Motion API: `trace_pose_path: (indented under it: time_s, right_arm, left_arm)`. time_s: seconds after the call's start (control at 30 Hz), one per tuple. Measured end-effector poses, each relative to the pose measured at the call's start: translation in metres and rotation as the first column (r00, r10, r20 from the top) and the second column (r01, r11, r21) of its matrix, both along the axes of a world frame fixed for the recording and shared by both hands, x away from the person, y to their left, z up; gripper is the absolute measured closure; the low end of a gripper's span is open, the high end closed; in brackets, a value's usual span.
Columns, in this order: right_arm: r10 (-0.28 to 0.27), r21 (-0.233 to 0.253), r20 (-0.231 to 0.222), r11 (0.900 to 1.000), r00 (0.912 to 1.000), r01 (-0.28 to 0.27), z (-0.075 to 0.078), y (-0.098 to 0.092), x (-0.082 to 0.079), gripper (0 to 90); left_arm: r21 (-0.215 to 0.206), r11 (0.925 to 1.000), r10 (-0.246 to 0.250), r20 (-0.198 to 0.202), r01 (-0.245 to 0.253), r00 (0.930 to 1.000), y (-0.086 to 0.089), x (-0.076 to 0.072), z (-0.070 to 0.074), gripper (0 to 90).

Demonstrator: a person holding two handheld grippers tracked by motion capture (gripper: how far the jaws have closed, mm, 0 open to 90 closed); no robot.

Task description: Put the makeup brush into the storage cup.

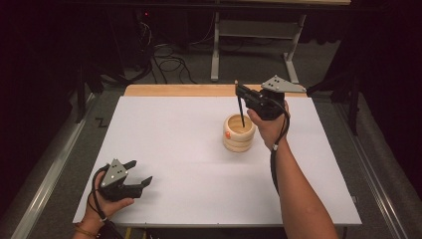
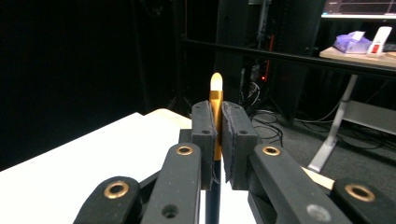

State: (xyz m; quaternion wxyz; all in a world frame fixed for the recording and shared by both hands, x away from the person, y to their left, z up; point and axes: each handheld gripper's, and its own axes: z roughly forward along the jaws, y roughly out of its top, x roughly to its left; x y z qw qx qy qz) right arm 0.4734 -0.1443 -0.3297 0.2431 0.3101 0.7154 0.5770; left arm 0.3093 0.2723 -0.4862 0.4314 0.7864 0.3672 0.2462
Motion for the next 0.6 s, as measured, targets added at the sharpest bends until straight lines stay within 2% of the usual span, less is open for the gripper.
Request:
trace_pose_path:
  time_s: [0.43,0.6]
  right_arm:
    - [0.012,-0.010,-0.014,1.000,0.9998,-0.012,-0.013,0.007,0.005,85.7]
    - [0.010,-0.017,-0.033,1.000,0.9994,-0.011,-0.023,0.007,0.009,85.7]
  left_arm:
    - [0.007,1.0000,-0.006,0.000,0.006,1.0000,0.000,0.000,0.000,22.9]
    - [0.005,1.0000,-0.003,0.001,0.003,1.0000,0.000,0.000,-0.001,22.9]
